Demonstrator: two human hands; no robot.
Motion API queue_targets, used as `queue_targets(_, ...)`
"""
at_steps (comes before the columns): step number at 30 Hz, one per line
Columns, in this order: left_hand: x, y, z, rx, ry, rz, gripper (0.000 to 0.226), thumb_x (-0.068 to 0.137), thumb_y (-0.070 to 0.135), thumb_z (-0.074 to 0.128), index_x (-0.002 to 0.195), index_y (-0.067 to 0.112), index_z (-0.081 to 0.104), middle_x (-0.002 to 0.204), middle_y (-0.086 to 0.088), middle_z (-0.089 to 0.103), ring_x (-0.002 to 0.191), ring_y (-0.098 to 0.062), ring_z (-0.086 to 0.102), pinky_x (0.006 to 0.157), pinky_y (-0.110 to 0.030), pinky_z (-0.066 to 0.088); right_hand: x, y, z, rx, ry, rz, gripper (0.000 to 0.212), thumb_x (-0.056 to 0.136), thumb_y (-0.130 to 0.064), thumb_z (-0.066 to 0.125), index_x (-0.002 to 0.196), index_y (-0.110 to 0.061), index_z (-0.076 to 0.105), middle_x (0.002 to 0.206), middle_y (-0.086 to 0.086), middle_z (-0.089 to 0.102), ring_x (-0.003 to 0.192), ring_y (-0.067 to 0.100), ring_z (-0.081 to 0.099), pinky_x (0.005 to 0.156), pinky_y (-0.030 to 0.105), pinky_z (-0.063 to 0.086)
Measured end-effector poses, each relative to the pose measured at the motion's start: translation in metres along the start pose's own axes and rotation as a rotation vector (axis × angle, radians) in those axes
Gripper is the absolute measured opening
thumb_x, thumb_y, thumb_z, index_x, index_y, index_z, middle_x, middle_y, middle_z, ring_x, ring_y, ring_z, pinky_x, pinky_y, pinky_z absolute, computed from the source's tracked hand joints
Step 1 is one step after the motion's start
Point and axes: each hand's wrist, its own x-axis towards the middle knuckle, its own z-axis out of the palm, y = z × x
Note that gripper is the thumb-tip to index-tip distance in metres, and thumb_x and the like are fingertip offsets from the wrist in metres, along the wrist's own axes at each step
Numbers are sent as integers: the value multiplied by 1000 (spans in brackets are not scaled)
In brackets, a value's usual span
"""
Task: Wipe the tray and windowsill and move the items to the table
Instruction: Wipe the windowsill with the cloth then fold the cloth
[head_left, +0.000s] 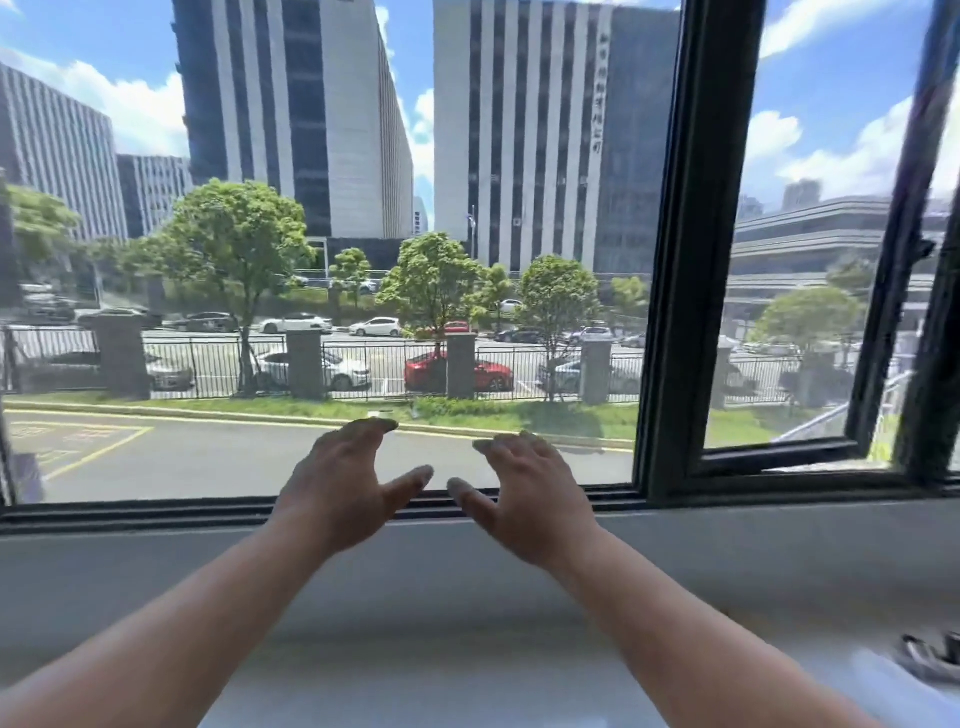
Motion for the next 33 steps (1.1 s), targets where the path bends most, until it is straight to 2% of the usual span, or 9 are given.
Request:
queue_targets(7, 21, 85, 104, -58, -127, 103, 95, 78, 91, 39, 151, 30, 43, 156, 3, 48, 142, -24, 40, 113, -45, 38, -36, 103, 8, -6, -35, 134, 86, 93, -81, 32, 146, -18, 55, 144, 8, 62, 137, 28, 49, 116, 46, 38)
queue_targets(10, 11, 81, 162, -44, -232, 108, 93, 80, 88, 41, 150, 28, 43, 153, 0, 50, 140, -24, 43, 114, -44, 39, -55, 135, 44, 5, -111, 205, 84, 92, -78, 34, 146, -18, 54, 143, 9, 62, 136, 29, 50, 114, 47, 40)
queue_targets(14, -32, 34, 249, -54, -424, 8, 88, 80, 82, 49, 148, 27, 46, 152, 2, 52, 140, -22, 44, 113, -43, 41, -93, 156, 129, -3, -287, 313, 75, 95, -73, 41, 148, -22, 53, 148, 5, 58, 140, 28, 46, 117, 46, 38)
queue_targets(19, -120, -40, 340, -28, -716, -117, 77, 79, 77, 56, 142, 34, 51, 146, 7, 56, 135, -19, 48, 101, -40, 45, -166, 147, 245, 52, -535, 441, 66, 96, -68, 47, 147, -25, 53, 146, 1, 57, 138, 25, 45, 109, 44, 42)
queue_targets(22, -177, -74, 378, -33, -945, -146, 68, 78, 73, 62, 135, 37, 56, 136, 11, 61, 125, -14, 53, 90, -35, 48, -213, 131, 304, 72, -720, 453, 60, 96, -63, 51, 143, -26, 56, 139, 0, 60, 131, 24, 49, 101, 40, 45)
queue_targets(25, -221, -92, 398, -78, -1118, -157, 67, 72, 75, 62, 128, 39, 59, 124, 16, 64, 111, -10, 59, 86, -32, 51, -248, 115, 343, 98, -872, 452, 61, 92, -65, 55, 140, -29, 57, 129, -3, 62, 124, 22, 52, 91, 36, 48)
queue_targets(29, -250, -103, 410, -111, -1196, -135, 62, 66, 74, 63, 118, 40, 62, 107, 16, 64, 97, -10, 60, 74, -31, 50, -274, 96, 371, 146, -1026, 449, 60, 84, -65, 62, 135, -34, 58, 123, -6, 61, 119, 19, 52, 87, 36, 50)
queue_targets(31, -256, -101, 412, -104, -1198, -85, 48, 72, 69, 62, 110, 38, 64, 102, 15, 65, 93, -13, 61, 72, -31, 45, -281, 90, 375, 141, -1054, 454, 45, 87, -58, 64, 125, -33, 61, 117, -6, 63, 114, 20, 52, 86, 36, 50)
queue_targets(33, -257, -103, 413, -126, -1195, -66, 25, 85, 53, 60, 98, 33, 68, 95, 13, 66, 88, -13, 62, 70, -31, 46, -281, 82, 377, 130, -1035, 460, 26, 93, -48, 63, 112, -30, 63, 108, -5, 66, 107, 20, 54, 80, 34, 47)
